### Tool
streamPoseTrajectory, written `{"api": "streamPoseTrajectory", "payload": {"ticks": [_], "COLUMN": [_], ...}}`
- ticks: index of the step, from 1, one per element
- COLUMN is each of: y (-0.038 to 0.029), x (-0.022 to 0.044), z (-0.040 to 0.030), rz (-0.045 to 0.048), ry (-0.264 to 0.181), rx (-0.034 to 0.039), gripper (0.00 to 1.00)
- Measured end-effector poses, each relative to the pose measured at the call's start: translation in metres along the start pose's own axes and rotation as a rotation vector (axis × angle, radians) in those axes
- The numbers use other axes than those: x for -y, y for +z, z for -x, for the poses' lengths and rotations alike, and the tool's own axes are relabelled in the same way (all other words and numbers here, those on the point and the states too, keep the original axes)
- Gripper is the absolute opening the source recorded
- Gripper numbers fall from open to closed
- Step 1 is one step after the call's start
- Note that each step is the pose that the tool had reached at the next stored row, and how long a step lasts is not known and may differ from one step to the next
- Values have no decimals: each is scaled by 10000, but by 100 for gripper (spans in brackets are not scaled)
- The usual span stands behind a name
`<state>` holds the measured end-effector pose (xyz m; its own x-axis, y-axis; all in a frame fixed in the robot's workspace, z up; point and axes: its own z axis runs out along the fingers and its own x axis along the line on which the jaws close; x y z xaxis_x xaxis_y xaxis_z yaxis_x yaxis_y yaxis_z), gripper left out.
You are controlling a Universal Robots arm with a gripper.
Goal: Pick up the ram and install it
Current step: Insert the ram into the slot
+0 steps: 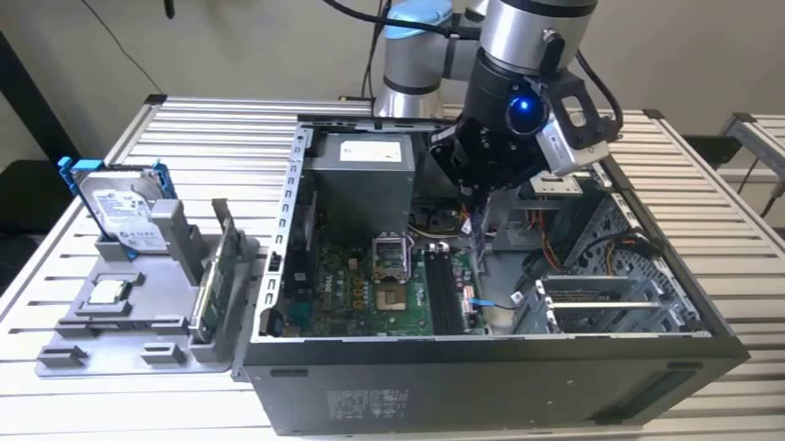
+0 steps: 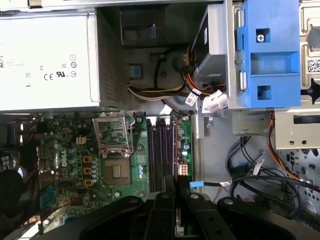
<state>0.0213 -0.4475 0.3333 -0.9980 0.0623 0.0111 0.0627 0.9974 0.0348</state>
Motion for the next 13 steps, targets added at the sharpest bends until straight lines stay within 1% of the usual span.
{"api": "streamPoseTrajectory", "payload": {"ticks": [6, 13], "y": [64, 135], "x": [-36, -56], "z": [15, 25], "rz": [-1, -3], "ry": [-23, -48], "rx": [-1, -3], "gripper": [14, 14]}}
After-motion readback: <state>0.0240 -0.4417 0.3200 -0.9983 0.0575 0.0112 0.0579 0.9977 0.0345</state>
